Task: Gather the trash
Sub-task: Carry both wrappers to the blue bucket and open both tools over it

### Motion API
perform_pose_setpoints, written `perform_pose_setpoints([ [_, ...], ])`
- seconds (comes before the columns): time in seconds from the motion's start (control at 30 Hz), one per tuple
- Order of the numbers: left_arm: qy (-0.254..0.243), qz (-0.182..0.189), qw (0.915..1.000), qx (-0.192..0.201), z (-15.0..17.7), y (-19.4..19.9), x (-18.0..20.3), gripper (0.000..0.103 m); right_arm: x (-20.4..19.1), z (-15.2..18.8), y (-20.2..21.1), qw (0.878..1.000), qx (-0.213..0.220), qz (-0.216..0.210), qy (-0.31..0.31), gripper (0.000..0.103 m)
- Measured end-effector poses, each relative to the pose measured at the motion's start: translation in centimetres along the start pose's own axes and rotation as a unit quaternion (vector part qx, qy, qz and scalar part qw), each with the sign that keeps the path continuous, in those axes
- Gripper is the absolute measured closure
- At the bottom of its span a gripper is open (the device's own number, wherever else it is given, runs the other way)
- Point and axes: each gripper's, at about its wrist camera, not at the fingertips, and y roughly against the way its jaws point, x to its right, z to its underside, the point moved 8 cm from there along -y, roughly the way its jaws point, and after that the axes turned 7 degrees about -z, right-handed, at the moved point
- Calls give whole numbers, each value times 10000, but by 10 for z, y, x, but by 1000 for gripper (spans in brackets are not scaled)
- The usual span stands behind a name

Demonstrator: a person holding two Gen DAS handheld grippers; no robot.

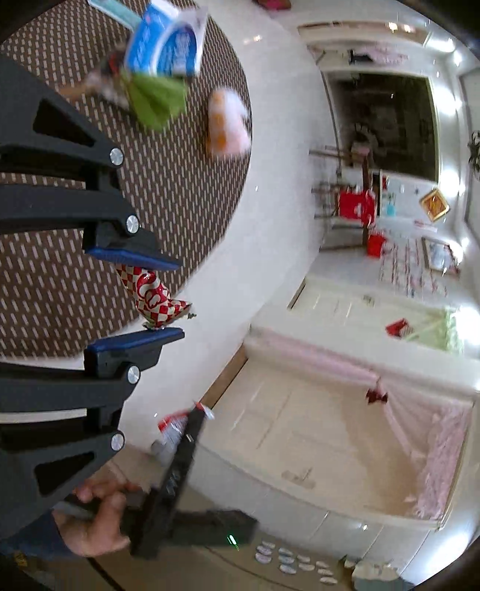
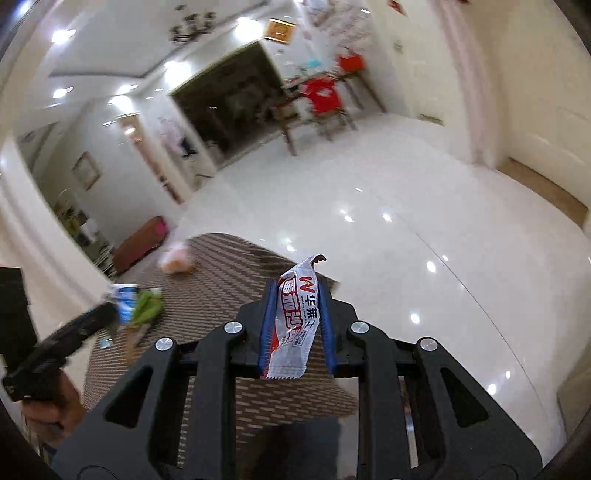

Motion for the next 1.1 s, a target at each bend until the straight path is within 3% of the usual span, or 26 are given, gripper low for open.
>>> perform_pose_setpoints([
  [0.17,-121,338,9989,-292,3,-42,50,72,72,28,-21,9970,-388,291,-599,81],
  [0.33,-237,583,9955,-715,14,-89,85,72,125,54,-50,9899,-813,305,-1125,79],
  [0.37,-250,616,9946,-795,16,-98,91,72,136,58,-54,9877,-904,285,-1240,73],
  [0.4,-268,653,9933,-910,19,-110,99,72,150,65,-60,9843,-1011,294,-1417,49],
  [0.43,-274,674,9925,-981,21,-118,103,72,155,69,-62,9826,-1043,313,-1507,39],
  [0.47,-286,698,9914,-1072,23,-127,109,72,166,72,-62,9804,-1047,325,-1637,37],
  [0.7,-517,708,9838,-1561,38,-186,138,72,200,54,-26,9774,-484,491,-1998,27],
  [0.93,-596,546,9755,-2046,55,-233,147,69,194,26,9,9816,-5,556,-1829,15],
  [0.97,-593,468,9747,-2102,55,-238,146,59,192,24,10,9819,30,544,-1816,12],
  [1.0,-558,394,9739,-2163,56,-244,145,40,189,21,13,9822,88,540,-1796,9],
  [1.07,-454,275,9750,-2157,53,-247,141,16,188,17,16,9821,176,585,-1782,7],
  [1.1,-428,147,9764,-2113,52,-247,137,15,189,16,15,9818,191,604,-1791,6],
])
